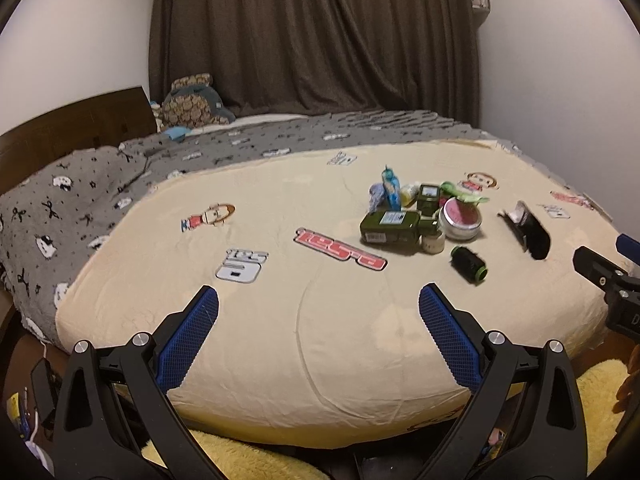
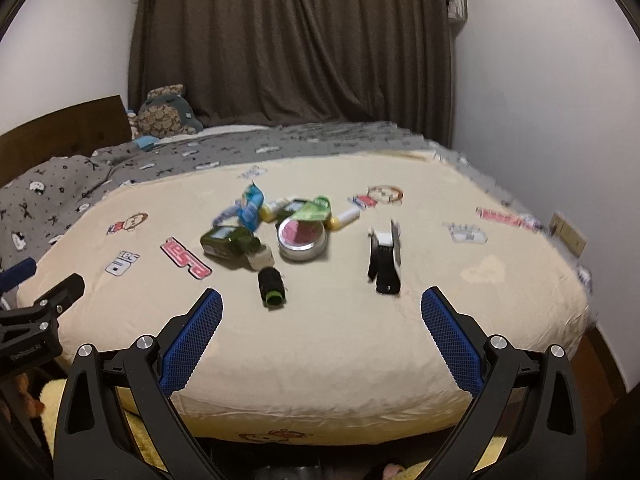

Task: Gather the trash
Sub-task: 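Grasp the black thread spool with the left tool while the right tool grasps the black clip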

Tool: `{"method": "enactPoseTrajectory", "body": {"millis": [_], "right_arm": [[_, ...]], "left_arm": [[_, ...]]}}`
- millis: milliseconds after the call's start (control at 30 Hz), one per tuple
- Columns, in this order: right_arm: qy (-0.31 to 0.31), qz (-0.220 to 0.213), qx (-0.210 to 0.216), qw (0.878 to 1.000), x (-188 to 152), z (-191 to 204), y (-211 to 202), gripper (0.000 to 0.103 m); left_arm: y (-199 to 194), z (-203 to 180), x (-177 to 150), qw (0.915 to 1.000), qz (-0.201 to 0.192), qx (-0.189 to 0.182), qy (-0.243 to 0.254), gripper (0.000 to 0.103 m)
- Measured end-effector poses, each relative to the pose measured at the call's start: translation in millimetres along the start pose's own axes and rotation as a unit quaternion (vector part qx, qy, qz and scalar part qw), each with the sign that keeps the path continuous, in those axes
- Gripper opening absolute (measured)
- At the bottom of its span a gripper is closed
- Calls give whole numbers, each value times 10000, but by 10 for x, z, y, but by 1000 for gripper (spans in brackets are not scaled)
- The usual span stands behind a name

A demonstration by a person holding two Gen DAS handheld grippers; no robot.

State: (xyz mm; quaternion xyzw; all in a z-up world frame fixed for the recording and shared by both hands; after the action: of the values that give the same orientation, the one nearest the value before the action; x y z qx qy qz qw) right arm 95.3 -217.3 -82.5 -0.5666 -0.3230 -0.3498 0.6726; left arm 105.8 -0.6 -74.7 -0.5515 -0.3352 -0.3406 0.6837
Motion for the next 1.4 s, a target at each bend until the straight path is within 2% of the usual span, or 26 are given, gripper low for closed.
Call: {"method": "enactPoseTrajectory", "body": {"millis": [233, 400, 500, 600, 767, 867, 1000, 1067, 1100, 1133, 1167, 1233, 1400], "right_arm": [[21, 319, -399, 9987, 9, -360, 327, 100], [61, 443, -810, 9957, 82, -728, 657, 99], [70, 605, -678, 9958, 131, -805, 910, 96], [65, 803, -559, 9952, 192, -857, 1189, 94], [141, 1212, -420, 9916, 180, -923, 1591, 90], [212, 1398, -416, 9891, 131, -1007, 1764, 84], [283, 1473, -354, 9880, 72, -1093, 1844, 68], [298, 1421, -265, 9890, 70, -1099, 1830, 59], [287, 1408, -213, 9894, 67, -1091, 1813, 48], [272, 1399, -191, 9896, 65, -1085, 1802, 42], [253, 1375, -170, 9900, 61, -1070, 1776, 34], [222, 1365, -131, 9903, 59, -1052, 1755, 30], [134, 1271, 28, 9918, 32, -923, 1588, 26]], "left_arm": [[356, -244, -59, 9979, 416, -488, 26, 95], [512, -577, -25, 9946, 401, -953, 110, 95], [594, -819, -15, 9918, 440, -1186, 207, 95], [719, -1200, -16, 9856, 606, -1498, 499, 89], [963, -1631, -39, 9786, 885, -1732, 674, 83], [1160, -1808, -60, 9765, 1073, -1750, 654, 74], [1309, -1937, -105, 9732, 1264, -1797, 683, 55], [1332, -1948, -112, 9726, 1242, -1831, 711, 52], [1323, -1947, -111, 9717, 1235, -1887, 706, 45], [1313, -1939, -110, 9713, 1236, -1910, 695, 40], [1312, -1926, -109, 9708, 1236, -1939, 685, 40], [1302, -1915, -117, 9697, 1233, -1990, 698, 40], [1199, -1799, -142, 9693, 1185, -2048, 671, 39]]}}
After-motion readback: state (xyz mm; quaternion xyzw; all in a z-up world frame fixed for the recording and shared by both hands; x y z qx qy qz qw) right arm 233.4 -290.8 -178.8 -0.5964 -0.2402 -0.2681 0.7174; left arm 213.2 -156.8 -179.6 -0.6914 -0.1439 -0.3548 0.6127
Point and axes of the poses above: each gripper's, at about its wrist camera, not at the fingertips, and y roughly the way its jaws point, z to its left, x to its top, the point moved 8 cm from there along y, roughly the way its jaws point, and after that the axes turned 8 degrees about x, right-handed, at the moved point
